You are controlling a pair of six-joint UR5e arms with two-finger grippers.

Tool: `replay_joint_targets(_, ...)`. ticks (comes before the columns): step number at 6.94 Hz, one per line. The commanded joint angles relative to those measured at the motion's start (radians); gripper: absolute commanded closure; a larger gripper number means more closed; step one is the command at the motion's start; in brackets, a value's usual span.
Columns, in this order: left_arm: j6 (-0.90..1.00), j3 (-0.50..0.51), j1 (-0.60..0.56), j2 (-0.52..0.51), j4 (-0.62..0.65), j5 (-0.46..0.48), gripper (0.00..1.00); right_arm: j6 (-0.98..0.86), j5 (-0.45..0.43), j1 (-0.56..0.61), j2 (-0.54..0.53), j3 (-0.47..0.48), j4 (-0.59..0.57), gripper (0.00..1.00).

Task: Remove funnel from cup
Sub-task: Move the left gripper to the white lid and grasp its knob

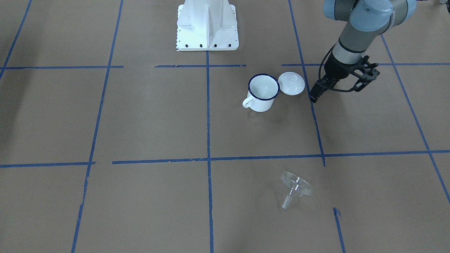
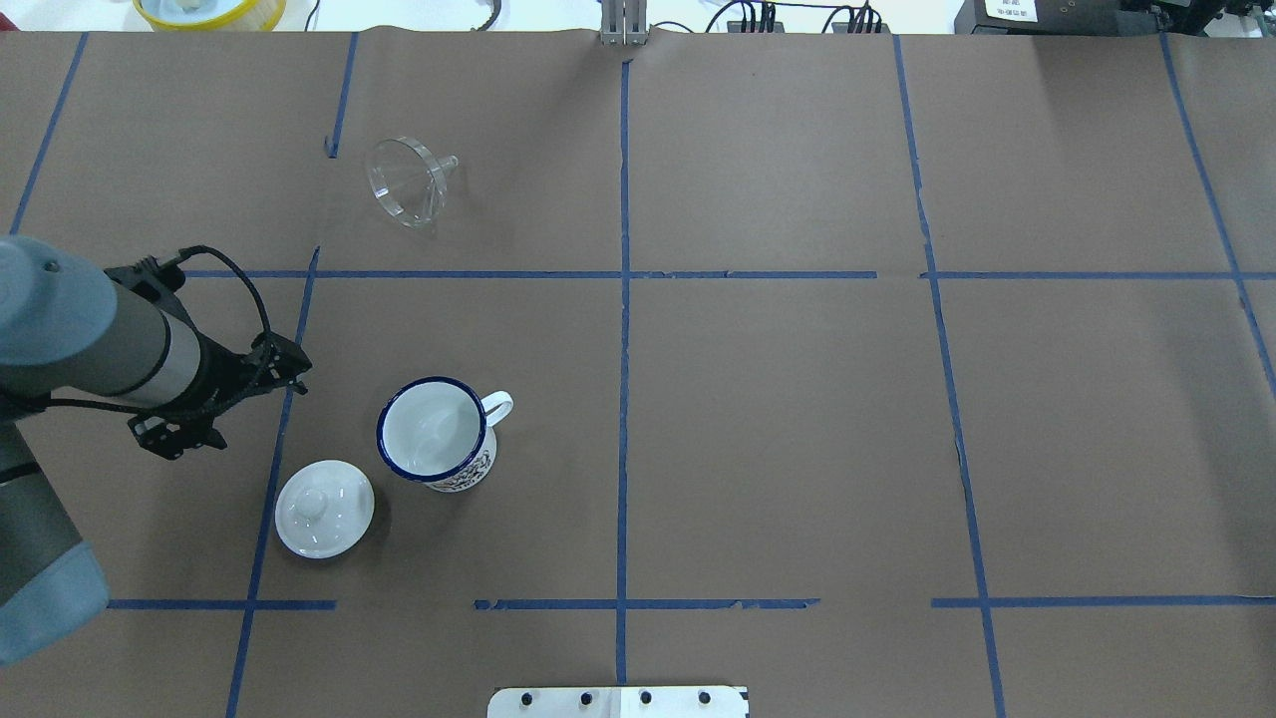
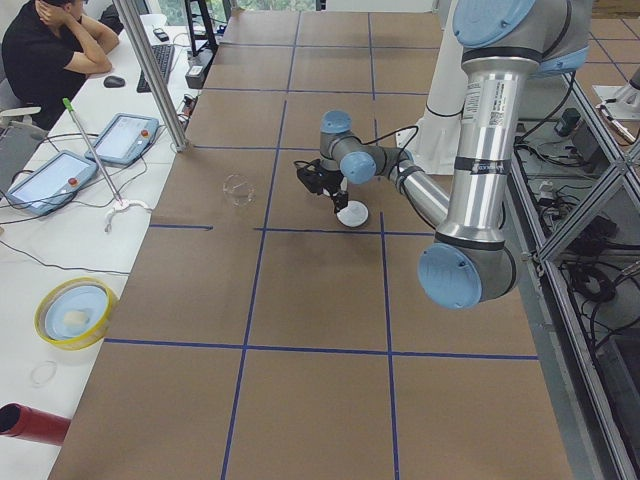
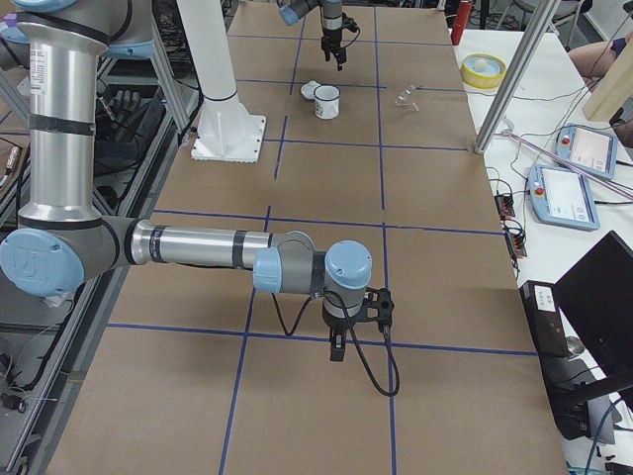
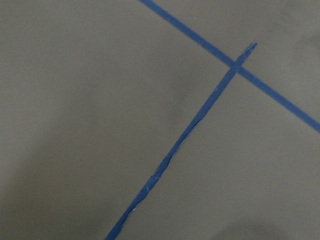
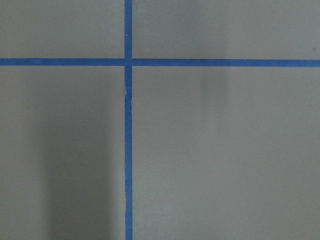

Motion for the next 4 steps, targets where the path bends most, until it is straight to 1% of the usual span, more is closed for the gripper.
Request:
replay_joint_targets(1,-0.113,-0.005,0.117,0.001,0.001,0.060,0.00,0.000,0.000,0.000,0.000,0.000,0.000,0.00)
replay_joint_targets(2,-0.126,-0.001,0.149,0.001,0.001,0.061,0.00,0.000,0.000,0.000,0.000,0.000,0.000,0.00)
replay_joint_targets(3,-0.158,0.004,0.184,0.001,0.001,0.063,0.04,0.000,0.000,0.000,0.000,0.000,0.000,0.00)
replay_joint_targets(4,-0.157,0.009,0.186,-0.001,0.001,0.063,0.10,0.000,0.000,0.000,0.000,0.000,0.000,0.00)
